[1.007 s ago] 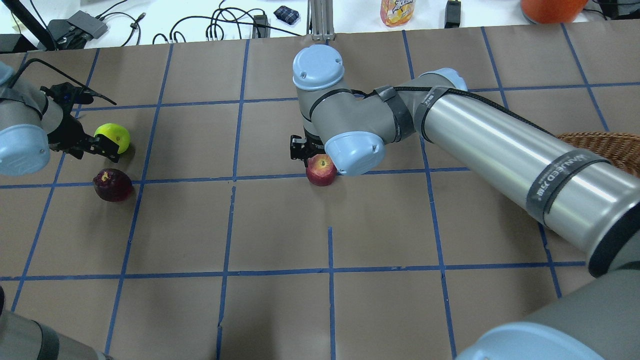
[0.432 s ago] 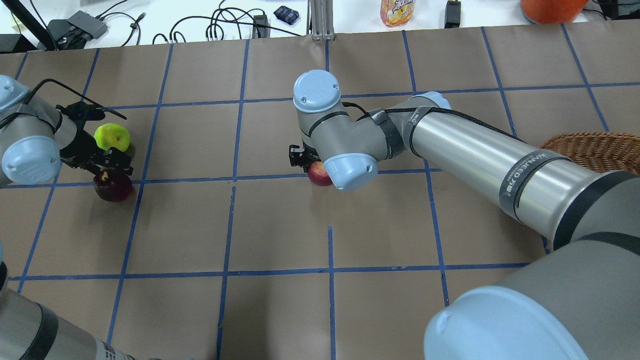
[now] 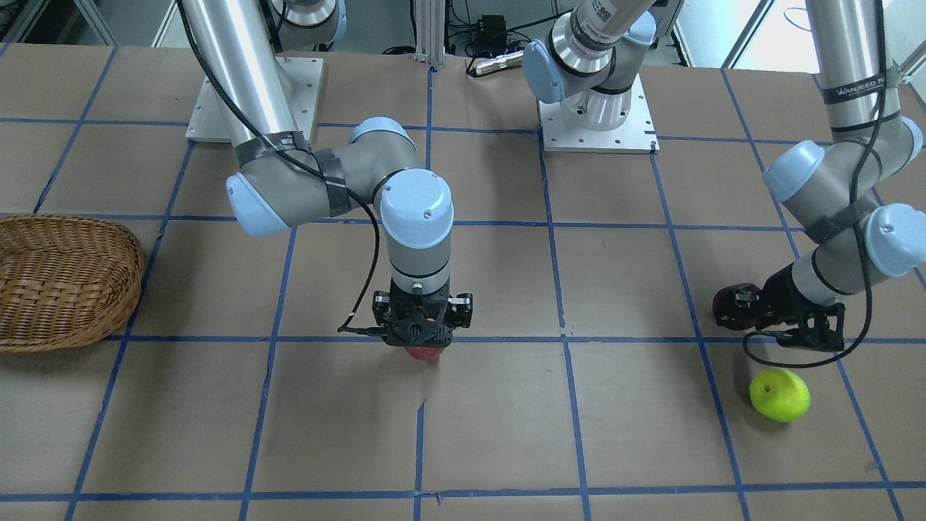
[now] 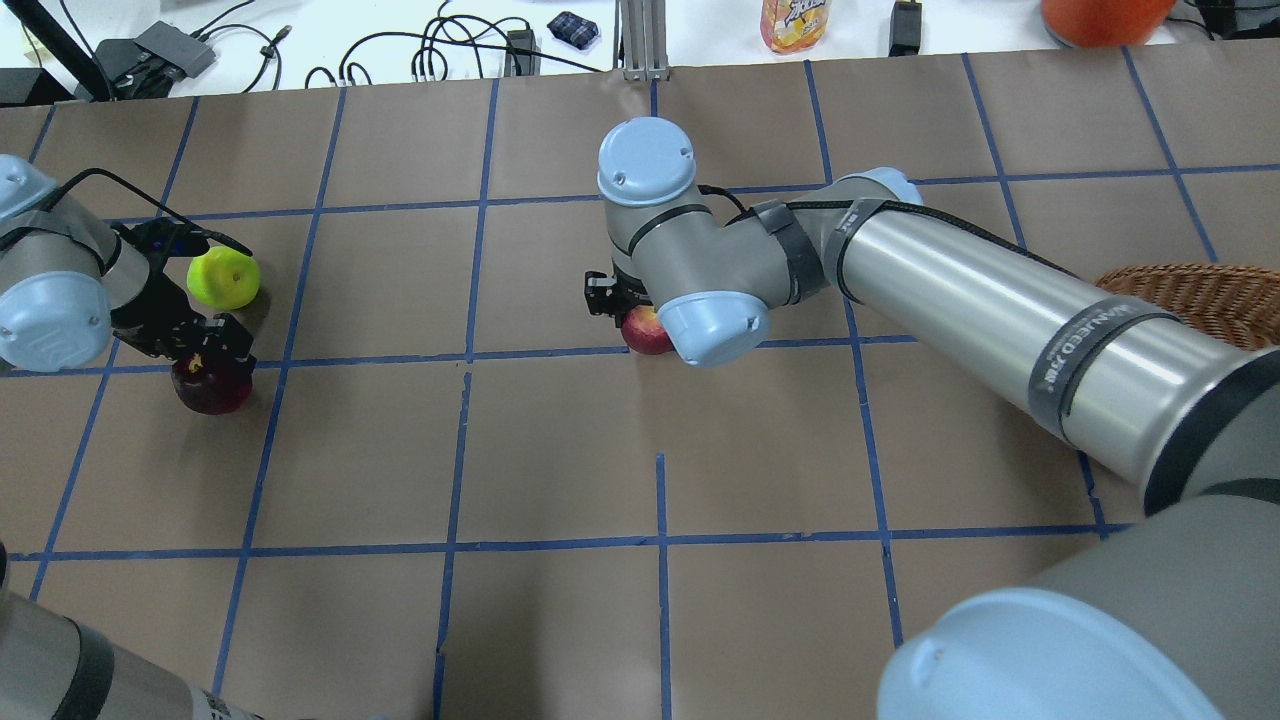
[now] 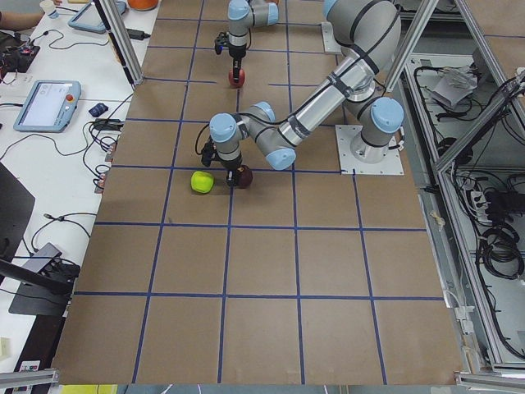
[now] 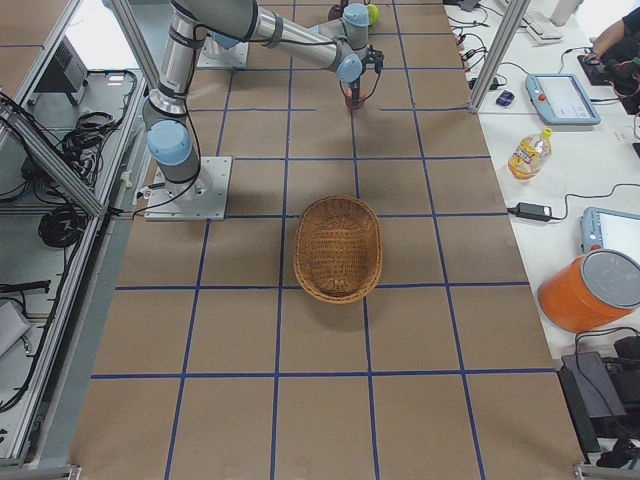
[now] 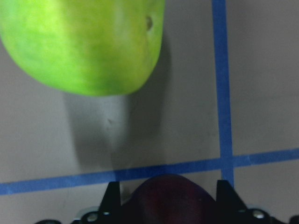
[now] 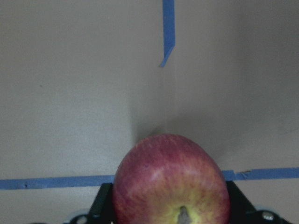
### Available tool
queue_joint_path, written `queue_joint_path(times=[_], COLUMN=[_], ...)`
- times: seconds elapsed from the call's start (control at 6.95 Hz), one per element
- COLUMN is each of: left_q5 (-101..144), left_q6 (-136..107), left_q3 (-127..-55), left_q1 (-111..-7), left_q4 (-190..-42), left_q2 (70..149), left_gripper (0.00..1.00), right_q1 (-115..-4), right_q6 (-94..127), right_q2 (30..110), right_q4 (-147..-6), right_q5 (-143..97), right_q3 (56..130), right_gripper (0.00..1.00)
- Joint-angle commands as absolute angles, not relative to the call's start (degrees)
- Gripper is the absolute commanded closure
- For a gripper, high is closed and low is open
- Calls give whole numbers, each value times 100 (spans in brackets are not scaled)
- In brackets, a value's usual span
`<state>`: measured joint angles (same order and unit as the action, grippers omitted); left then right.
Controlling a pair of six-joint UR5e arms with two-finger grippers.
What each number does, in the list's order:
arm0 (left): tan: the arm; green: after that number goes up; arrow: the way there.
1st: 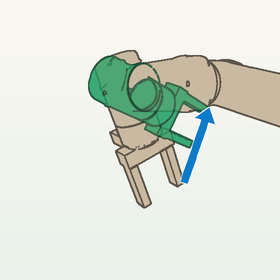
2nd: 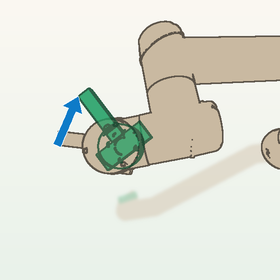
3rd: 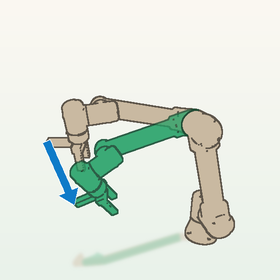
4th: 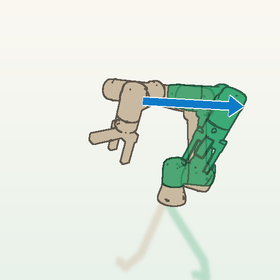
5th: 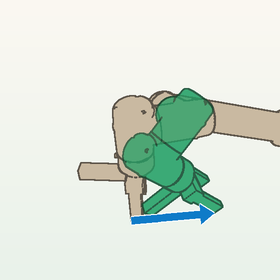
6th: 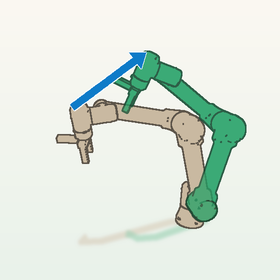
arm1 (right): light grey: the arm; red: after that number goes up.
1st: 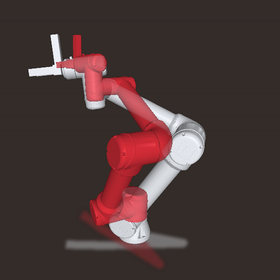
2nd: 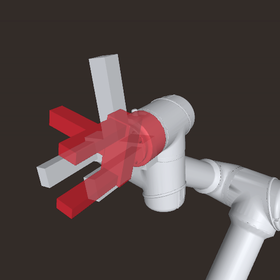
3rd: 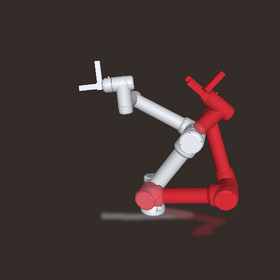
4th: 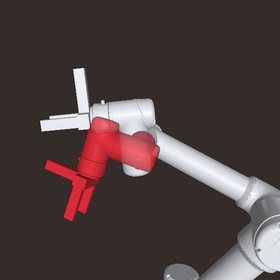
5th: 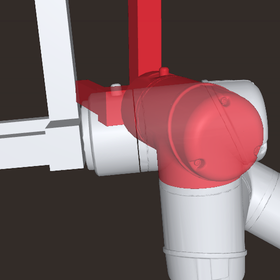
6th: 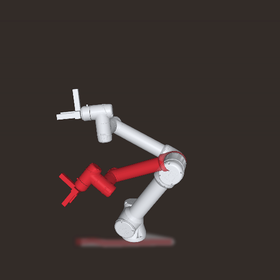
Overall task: Put all apples into basket
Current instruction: 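Drop the red apple in the basket with right while left sets dark apple centrally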
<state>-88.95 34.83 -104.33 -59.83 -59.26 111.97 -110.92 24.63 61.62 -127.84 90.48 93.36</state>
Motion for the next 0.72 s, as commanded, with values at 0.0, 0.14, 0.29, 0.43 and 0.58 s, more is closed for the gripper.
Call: queue_joint_path(times=[0.0, 0.14, 0.29, 0.43, 0.58], left_q5=[-8328, -8236, -8270, -8227, -8026], left_q6=[2425, 1756, 792, -392, -1492], left_q3=[-9130, -9167, -9202, -9228, -9281], left_q1=[-6631, -7384, -8296, -9089, -9819], left_q4=[-7576, -7715, -7517, -6671, -6001], left_q2=[11021, 11082, 11092, 11240, 11502], left_gripper=[100, 100, 100, 100, 100], right_q1=[-9956, -9210, -8480, -7594, -6741], right_q6=[1329, 13, -696, -1599, -2626], right_q2=[7263, 7764, 8205, 8453, 8472], right_q4=[-11828, -11708, -11881, -12431, -12828], right_q5=[9105, 9105, 9105, 9132, 9106], right_q3=[9543, 9954, 10619, 11252, 11668], right_gripper=[64, 64, 63, 63, 63])
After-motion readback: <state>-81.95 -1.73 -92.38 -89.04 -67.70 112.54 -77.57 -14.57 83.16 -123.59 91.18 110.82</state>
